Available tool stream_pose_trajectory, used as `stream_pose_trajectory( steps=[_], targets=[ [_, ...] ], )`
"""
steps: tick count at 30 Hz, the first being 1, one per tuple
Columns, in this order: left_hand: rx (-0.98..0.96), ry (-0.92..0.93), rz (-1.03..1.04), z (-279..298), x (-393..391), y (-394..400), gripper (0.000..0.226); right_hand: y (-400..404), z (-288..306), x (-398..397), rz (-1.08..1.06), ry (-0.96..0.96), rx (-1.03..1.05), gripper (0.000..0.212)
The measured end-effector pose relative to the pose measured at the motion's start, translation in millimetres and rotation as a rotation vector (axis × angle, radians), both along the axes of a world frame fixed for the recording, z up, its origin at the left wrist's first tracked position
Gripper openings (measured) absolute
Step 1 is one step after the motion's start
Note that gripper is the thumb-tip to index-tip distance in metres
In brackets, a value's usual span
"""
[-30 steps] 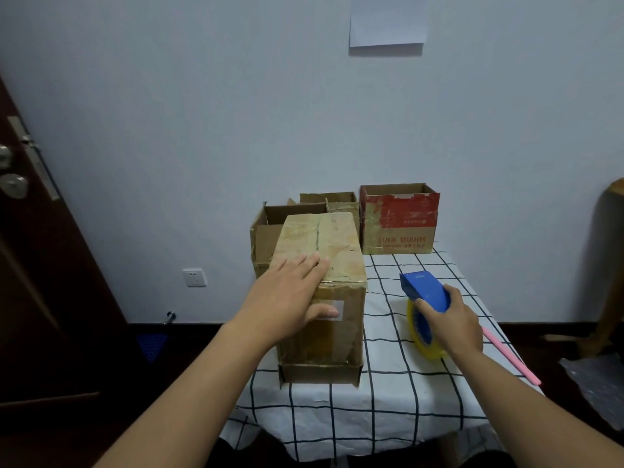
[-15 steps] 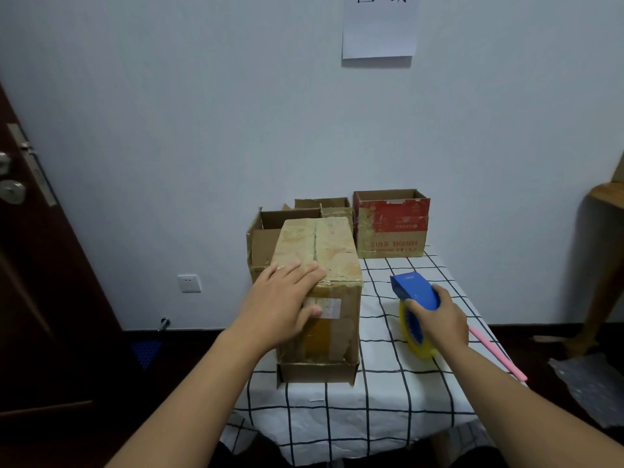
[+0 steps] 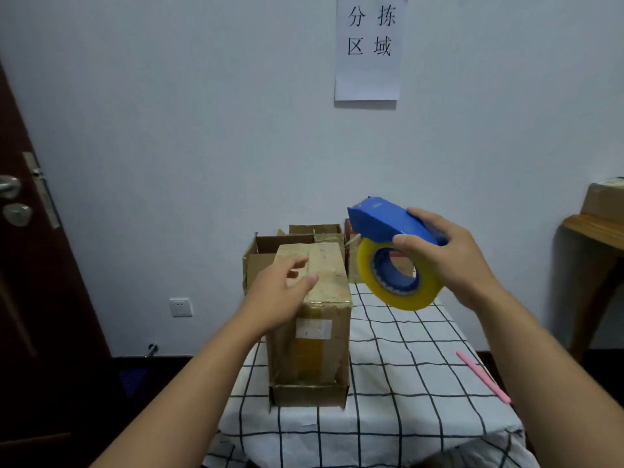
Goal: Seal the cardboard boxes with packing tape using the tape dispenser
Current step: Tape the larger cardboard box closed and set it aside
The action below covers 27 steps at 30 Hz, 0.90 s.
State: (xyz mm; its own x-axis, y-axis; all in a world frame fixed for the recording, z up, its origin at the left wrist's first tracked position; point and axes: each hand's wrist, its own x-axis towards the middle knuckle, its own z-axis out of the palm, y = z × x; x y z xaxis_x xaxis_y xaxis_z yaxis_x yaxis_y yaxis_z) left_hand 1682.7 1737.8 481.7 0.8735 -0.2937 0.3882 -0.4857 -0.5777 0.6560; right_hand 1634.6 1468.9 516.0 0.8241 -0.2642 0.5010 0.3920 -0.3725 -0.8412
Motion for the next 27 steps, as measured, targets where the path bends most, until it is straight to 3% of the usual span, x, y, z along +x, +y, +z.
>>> stream_pose_trajectory(
  steps=[3, 10, 14, 20, 27],
  targets=[
    [-0.183, 0.153, -0.075, 19.1, -6.5, -4.4, 0.039, 9.7, 19.2, -25.1, 0.184, -0.032, 0.031, 0.055],
    [-0.542, 0.564, -0.180, 33.8, -25.4, -2.1, 0.065, 26.7, 24.3, -50.2, 0.328, -0.019, 0.031, 0.053],
    [-0.610, 0.718, -0.290, 43.7, -32.3, 8.4, 0.051, 32.8, 22.2, -52.0, 0.353, -0.003, -0.028, 0.055],
    [-0.834, 0.784, -0.329, 44.0, -38.2, 23.1, 0.014, 42.8, 19.8, -48.8, 0.393, 0.015, -0.074, 0.059],
    [-0.713, 0.757, -0.294, 53.0, -42.2, 35.4, 0.021, 48.4, 13.0, -46.7, 0.417, -0.005, -0.156, 0.061]
  ],
)
